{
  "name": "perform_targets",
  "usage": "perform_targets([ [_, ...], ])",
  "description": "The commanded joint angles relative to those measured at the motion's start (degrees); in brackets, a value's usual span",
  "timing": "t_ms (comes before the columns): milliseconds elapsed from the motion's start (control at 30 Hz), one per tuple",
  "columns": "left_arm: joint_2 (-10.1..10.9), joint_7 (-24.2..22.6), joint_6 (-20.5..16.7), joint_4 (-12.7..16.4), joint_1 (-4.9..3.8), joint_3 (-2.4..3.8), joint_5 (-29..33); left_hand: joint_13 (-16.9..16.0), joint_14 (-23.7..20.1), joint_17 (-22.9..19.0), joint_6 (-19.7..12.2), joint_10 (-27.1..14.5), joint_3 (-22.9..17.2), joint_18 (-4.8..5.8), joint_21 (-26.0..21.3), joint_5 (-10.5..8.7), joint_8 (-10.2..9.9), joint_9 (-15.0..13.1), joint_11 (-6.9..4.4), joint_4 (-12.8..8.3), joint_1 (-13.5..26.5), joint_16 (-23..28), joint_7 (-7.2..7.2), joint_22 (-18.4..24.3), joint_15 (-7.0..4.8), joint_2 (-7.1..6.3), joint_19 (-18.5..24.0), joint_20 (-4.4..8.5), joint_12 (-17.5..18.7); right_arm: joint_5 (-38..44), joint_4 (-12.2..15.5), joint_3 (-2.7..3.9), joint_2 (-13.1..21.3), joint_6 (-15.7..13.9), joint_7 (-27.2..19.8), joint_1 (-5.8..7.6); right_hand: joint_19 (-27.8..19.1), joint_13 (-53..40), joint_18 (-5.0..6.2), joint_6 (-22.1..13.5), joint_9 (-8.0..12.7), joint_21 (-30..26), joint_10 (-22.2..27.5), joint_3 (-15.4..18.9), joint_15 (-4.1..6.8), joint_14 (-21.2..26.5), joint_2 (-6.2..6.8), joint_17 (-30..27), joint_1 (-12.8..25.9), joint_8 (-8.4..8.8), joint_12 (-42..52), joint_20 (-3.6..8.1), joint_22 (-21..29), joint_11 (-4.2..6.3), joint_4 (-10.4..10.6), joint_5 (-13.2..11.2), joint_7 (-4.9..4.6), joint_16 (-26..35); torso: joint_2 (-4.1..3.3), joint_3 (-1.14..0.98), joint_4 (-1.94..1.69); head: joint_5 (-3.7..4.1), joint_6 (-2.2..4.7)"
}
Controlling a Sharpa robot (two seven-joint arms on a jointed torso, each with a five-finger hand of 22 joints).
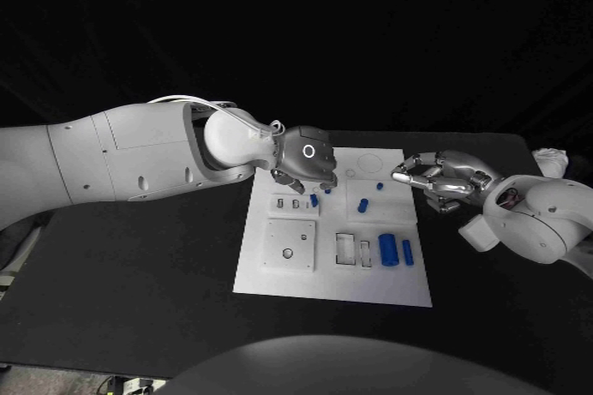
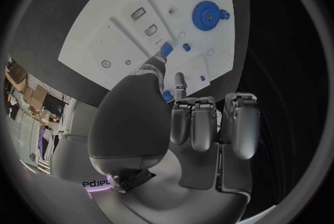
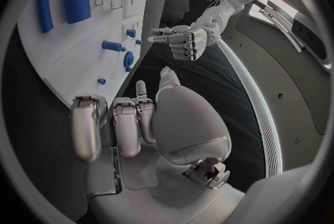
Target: Assemble the parts on the task board
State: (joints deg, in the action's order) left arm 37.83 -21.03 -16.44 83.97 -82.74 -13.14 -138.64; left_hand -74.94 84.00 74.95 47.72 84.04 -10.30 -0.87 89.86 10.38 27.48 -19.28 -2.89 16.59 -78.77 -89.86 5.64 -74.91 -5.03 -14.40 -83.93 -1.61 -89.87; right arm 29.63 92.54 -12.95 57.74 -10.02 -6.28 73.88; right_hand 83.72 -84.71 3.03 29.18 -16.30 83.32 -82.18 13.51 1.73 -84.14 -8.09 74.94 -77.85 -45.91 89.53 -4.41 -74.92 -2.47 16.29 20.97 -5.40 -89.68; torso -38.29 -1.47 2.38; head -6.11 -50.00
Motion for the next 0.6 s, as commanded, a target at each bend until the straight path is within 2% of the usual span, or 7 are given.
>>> perform_targets([
  [33,-0.40,-1.15,-1.11,-0.51,0.42,0.02,-1.12,-15.06,6.00,15.05,1.03,5.96,-0.50,0.87,0.14,0.65,-1.47,0.58,0.39,0.06,0.07,-0.14,0.08,-15.09,0.34,0.28,-6.07,-0.08,-0.13,0.21,0.03,-0.01,-0.05,0.92,0.21,-0.07,-0.12,-5.29,-0.92,-0.10,0.05,-0.29,-7.82,0.30,0.04,-5.86,0.04,15.06,-0.51,-0.17,0.47,-0.32,-12.32,1.42,0.04,0.03,-0.27,-0.32,-0.01,0.06,0.01,-0.02,0.00],
  [167,-0.77,-0.86,-1.14,-1.10,1.09,0.02,-1.18,-15.06,6.00,15.05,2.13,5.96,-1.11,0.87,0.14,0.73,-5.35,2.44,0.52,0.01,0.36,-0.14,0.30,-15.09,0.52,0.13,-6.07,-0.25,-0.13,0.21,0.01,-0.01,-0.01,1.05,0.35,-0.09,-0.14,-5.29,-0.91,-0.15,0.07,-0.31,-7.82,0.34,0.03,-5.86,0.03,15.06,-0.49,-0.15,0.47,-0.32,-12.31,1.41,0.09,-0.01,-0.28,-0.32,0.02,0.03,-0.04,0.06,0.00],
  [233,-0.95,-0.64,-1.03,-1.41,1.32,0.03,-1.19,-15.06,6.00,15.05,2.48,5.96,-1.37,0.87,0.14,0.81,-6.48,2.99,0.57,0.00,0.46,-0.14,0.33,-15.09,0.56,0.18,-6.07,-0.30,-0.13,0.21,-0.04,-0.01,-0.01,1.15,0.40,-0.10,-0.10,-5.29,-0.92,-0.15,0.08,-0.27,-7.82,0.35,0.03,-5.86,0.00,15.06,-0.47,-0.15,0.47,-0.33,-12.33,1.40,0.12,-0.03,-0.30,-0.32,0.02,0.02,-0.03,0.00,0.00],
  [467,-1.38,-0.21,-0.98,-2.52,1.90,0.02,-1.20,-15.06,6.00,15.05,4.31,5.96,-2.68,0.87,0.14,2.77,-9.19,4.25,0.67,-0.14,-0.01,-0.14,0.07,-15.09,0.72,0.42,-6.07,-0.42,-0.13,0.21,-0.11,-0.01,-0.01,1.34,0.45,-0.18,-0.08,-5.29,-0.93,0.03,0.08,-0.23,-7.82,0.40,0.02,-5.86,-0.16,15.06,-0.39,-0.26,0.47,-0.34,-12.34,1.37,0.23,-0.04,-0.37,-0.32,-0.01,-0.01,0.01,-0.04,0.00],
  [600,-1.58,-0.03,-1.13,-3.06,2.18,0.02,-1.21,-15.06,6.00,15.05,4.87,5.96,-3.26,0.87,0.14,3.57,-9.89,4.53,0.69,-0.24,-0.41,-0.14,-0.01,-15.09,0.72,0.54,-6.07,-0.49,-0.13,0.21,-0.13,-0.01,0.05,1.34,0.39,-0.30,-0.10,-5.29,-0.93,0.14,0.11,-0.24,-7.82,0.43,-0.01,-5.86,-0.27,15.06,-0.46,-0.33,0.47,-0.36,-12.33,1.35,0.21,0.32,-0.38,-0.32,0.02,-0.02,0.02,-0.01,0.00],
])
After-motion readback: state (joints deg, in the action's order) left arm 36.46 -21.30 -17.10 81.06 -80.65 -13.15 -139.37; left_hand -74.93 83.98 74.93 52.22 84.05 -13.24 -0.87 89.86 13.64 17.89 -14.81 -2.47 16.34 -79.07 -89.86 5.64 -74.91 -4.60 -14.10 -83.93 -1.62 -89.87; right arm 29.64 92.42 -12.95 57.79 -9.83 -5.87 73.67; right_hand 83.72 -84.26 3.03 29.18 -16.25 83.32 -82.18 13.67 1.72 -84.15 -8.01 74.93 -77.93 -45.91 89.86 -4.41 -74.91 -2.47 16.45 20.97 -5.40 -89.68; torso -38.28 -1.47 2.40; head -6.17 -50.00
